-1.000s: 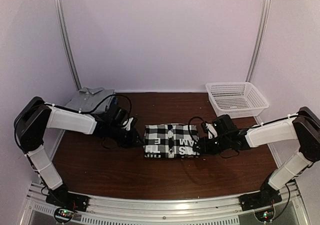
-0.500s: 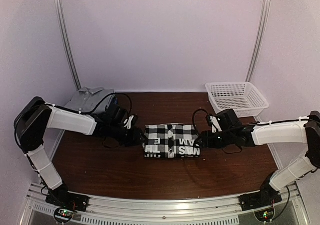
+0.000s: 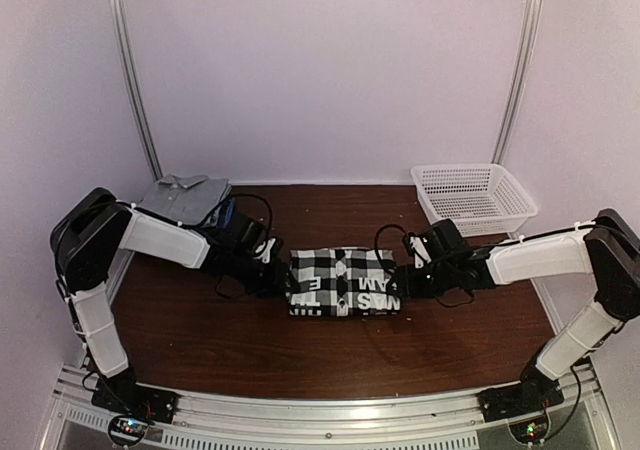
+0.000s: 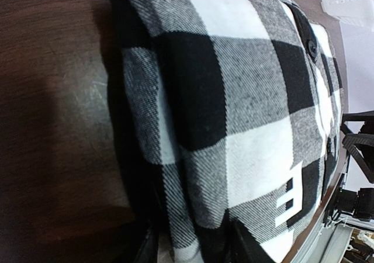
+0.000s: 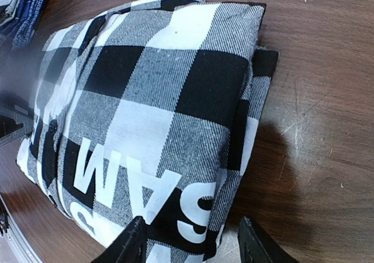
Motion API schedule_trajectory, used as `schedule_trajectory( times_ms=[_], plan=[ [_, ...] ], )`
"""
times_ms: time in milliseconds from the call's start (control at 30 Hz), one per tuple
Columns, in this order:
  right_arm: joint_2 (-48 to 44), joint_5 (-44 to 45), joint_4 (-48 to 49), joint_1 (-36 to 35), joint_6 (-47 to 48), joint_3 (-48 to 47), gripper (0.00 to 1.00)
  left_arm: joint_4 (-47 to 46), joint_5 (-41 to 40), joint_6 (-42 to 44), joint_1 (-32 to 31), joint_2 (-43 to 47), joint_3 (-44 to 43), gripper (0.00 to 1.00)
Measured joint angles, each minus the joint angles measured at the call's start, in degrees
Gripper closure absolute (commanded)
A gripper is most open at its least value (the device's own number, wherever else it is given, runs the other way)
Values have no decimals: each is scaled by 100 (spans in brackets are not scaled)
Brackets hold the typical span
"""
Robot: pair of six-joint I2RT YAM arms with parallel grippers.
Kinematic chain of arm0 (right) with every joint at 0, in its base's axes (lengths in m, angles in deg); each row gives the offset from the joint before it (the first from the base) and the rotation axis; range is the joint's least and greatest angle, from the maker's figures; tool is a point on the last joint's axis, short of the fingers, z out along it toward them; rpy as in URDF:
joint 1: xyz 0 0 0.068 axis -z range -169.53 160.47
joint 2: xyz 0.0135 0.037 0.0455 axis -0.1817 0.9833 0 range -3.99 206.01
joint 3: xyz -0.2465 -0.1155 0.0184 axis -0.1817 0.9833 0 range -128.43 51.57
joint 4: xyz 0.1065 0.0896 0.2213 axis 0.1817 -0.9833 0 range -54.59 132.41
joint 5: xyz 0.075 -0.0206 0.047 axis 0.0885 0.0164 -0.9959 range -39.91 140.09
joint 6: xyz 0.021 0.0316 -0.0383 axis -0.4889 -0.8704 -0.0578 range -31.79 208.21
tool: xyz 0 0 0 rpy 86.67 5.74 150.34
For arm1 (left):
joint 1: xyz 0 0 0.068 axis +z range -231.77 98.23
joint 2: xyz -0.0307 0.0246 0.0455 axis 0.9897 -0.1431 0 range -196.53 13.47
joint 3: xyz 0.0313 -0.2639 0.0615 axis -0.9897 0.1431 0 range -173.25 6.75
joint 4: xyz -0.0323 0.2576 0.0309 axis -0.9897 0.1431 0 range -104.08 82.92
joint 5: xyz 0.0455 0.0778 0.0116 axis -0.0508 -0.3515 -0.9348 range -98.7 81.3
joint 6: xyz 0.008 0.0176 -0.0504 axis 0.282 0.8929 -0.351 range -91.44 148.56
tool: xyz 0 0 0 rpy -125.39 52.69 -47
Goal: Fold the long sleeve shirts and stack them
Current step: Pick up the square-folded shirt from the center of the board.
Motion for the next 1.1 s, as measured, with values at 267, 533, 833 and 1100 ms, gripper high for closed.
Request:
schedule_trajectory(
  times_ms=[267, 533, 833, 1100],
  plan=[
    [52, -2, -22, 17, 127, -120, 45, -505, 278, -380, -44, -199, 42, 67],
    [79, 9, -22, 33, 142, -214, 45, -1257, 570, -1093, -107, -249, 435, 87],
    [166, 26, -76, 33, 140, -326, 45, -1281, 538, -1231, -188, -236, 481, 100],
    [166, 20, -138, 31, 136, -420, 52, -197, 378, -662, -166, 284, 481, 100]
  ],
)
